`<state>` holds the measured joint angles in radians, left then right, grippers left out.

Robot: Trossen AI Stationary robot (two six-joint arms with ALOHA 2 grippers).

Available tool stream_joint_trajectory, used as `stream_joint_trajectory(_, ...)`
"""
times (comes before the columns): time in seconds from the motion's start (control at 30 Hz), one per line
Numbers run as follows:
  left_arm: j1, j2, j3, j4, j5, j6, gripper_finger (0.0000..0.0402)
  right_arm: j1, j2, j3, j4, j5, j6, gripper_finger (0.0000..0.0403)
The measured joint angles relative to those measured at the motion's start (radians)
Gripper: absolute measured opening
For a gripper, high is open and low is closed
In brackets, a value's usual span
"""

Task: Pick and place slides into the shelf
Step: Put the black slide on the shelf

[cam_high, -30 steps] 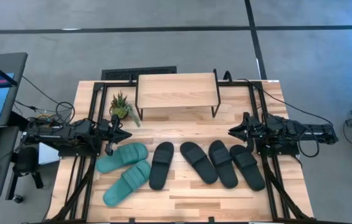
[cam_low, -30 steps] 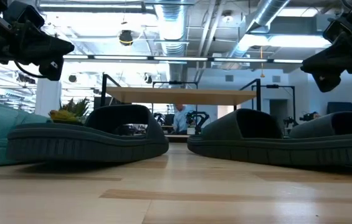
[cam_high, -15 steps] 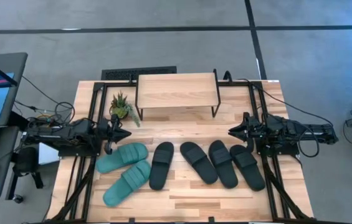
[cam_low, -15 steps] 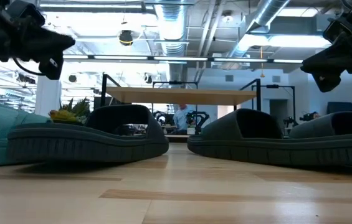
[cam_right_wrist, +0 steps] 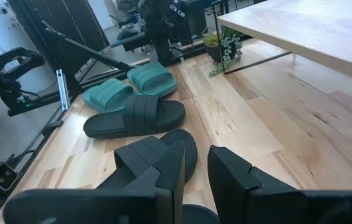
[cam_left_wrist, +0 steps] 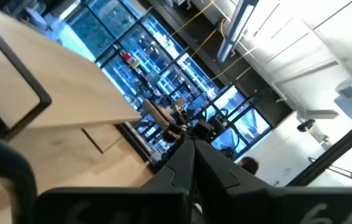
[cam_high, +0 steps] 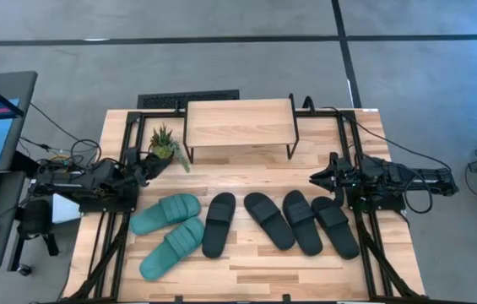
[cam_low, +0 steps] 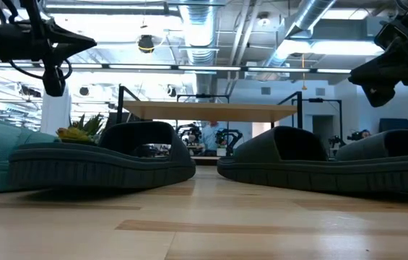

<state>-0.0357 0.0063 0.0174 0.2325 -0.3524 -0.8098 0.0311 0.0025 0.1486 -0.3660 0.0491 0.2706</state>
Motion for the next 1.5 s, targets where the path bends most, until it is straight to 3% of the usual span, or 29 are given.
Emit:
stream_joint_trajectory(0.17, 0.000, 0.000, 0.002, 0.008, 0.006, -0.042, 0.0000, 0.000, 0.000, 0.000, 0.023, 0.000, 0.011, 0.0061)
stream_joint_trajectory(0.37, 0.000, 0.000, 0.003, 0.010, 0.012, -0.081, 0.0000, -0.001, 0.000, 0.000, 0.210, 0.006, 0.379, 0.0061)
stream_joint_trajectory(0.5, 0.000, 0.000, 0.004, 0.009, -0.027, -0.063, 0.0000, -0.002, 0.000, 0.000, 0.334, 0.009, 0.492, 0.0061)
stream_joint_trajectory(0.63, 0.000, 0.000, 0.005, -0.023, -0.082, -0.055, 0.0000, -0.001, 0.000, 0.000, 0.419, 0.017, 0.486, 0.0061)
stream_joint_trajectory(0.9, 0.000, 0.000, 0.005, -0.070, -0.068, -0.061, 0.0000, -0.002, 0.003, 0.001, 0.547, 0.209, 0.481, 0.0061)
stream_joint_trajectory(1.03, 0.000, 0.000, 0.005, -0.066, -0.042, -0.070, 0.0000, -0.002, 0.004, 0.001, 0.539, 0.228, 0.482, 0.0061)
stream_joint_trajectory(1.37, -0.002, 0.000, 0.005, 0.000, 0.163, -0.118, 0.0000, 0.010, 0.004, 0.001, 0.526, 0.187, 0.515, 0.0061)
stream_joint_trajectory(1.5, -0.029, 0.002, 0.005, 0.089, 0.215, -0.117, 0.0000, 0.005, 0.004, 0.000, 0.536, 0.200, 0.415, 0.0061)
